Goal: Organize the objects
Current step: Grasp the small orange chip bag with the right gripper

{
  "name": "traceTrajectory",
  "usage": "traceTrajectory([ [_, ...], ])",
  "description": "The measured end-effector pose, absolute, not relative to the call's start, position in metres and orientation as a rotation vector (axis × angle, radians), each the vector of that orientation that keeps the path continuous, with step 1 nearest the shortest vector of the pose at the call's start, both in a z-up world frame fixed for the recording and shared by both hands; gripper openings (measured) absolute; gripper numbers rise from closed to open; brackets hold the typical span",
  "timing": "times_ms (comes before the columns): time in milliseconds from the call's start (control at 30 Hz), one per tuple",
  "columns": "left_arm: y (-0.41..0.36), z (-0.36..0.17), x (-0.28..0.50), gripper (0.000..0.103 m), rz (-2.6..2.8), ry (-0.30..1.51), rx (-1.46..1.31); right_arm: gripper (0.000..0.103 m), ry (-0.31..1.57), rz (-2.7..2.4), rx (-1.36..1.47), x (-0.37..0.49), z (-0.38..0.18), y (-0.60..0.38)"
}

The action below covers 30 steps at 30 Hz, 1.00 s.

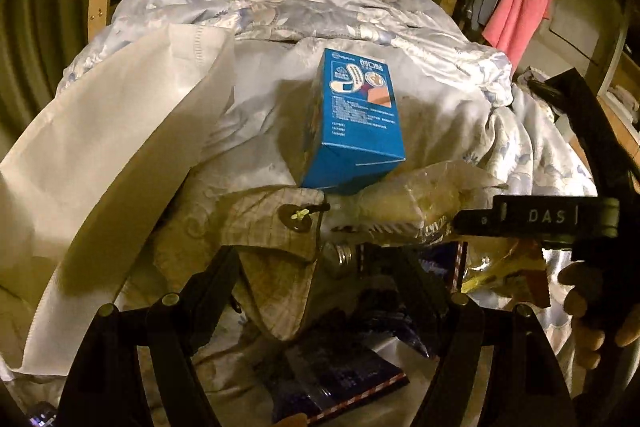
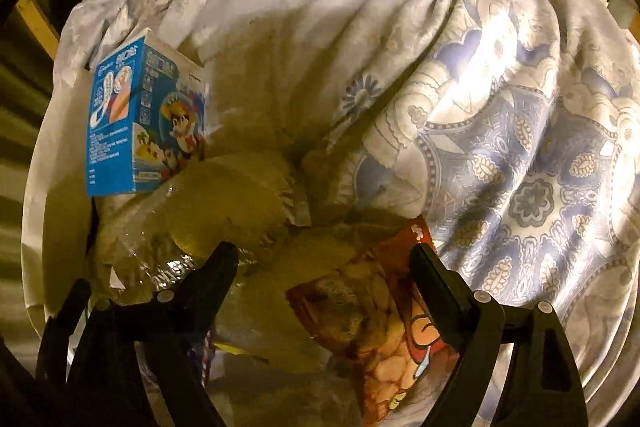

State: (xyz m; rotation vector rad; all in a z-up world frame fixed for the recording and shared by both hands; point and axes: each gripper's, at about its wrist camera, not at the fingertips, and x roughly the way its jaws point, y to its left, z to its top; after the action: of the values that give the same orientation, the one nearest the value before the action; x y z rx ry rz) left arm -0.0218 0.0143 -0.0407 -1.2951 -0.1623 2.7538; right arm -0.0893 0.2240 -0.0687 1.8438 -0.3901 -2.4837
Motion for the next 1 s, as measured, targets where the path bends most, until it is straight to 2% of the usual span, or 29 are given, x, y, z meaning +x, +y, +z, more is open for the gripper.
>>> traceTrajectory([
  [167, 0.020, -0.042, -0.023, 0.076, 2.750, -0.134, -1.305, 0.085, -0.543, -2.441, 1.851, -0.084, -0.069, 0.246],
  [467, 0.017, -0.044, -0.025, 0.076, 2.762, -0.125, -1.317, 0.081, -0.547, -2.415, 1.845, -0.082, -0.079, 0.255],
  [533, 0.015, -0.042, -0.023, 0.076, 2.770, -0.125, -1.309, 0.076, -0.557, -2.416, 1.839, -0.081, -0.079, 0.258],
  [700, 0.013, -0.037, -0.019, 0.076, 2.789, -0.117, -1.284, 0.041, -0.600, -2.453, 1.799, -0.073, -0.070, 0.268],
  [733, 0.013, -0.036, -0.019, 0.076, 2.791, -0.119, -1.280, 0.037, -0.605, -2.454, 1.789, -0.072, -0.067, 0.270],
  [900, 0.011, -0.031, -0.016, 0.076, 2.801, -0.112, -1.265, 0.026, -0.609, -2.471, 1.732, -0.065, -0.056, 0.272],
  [1000, 0.010, -0.030, -0.015, 0.076, 2.806, -0.114, -1.259, 0.024, -0.618, -2.497, 1.668, -0.054, -0.046, 0.274],
])
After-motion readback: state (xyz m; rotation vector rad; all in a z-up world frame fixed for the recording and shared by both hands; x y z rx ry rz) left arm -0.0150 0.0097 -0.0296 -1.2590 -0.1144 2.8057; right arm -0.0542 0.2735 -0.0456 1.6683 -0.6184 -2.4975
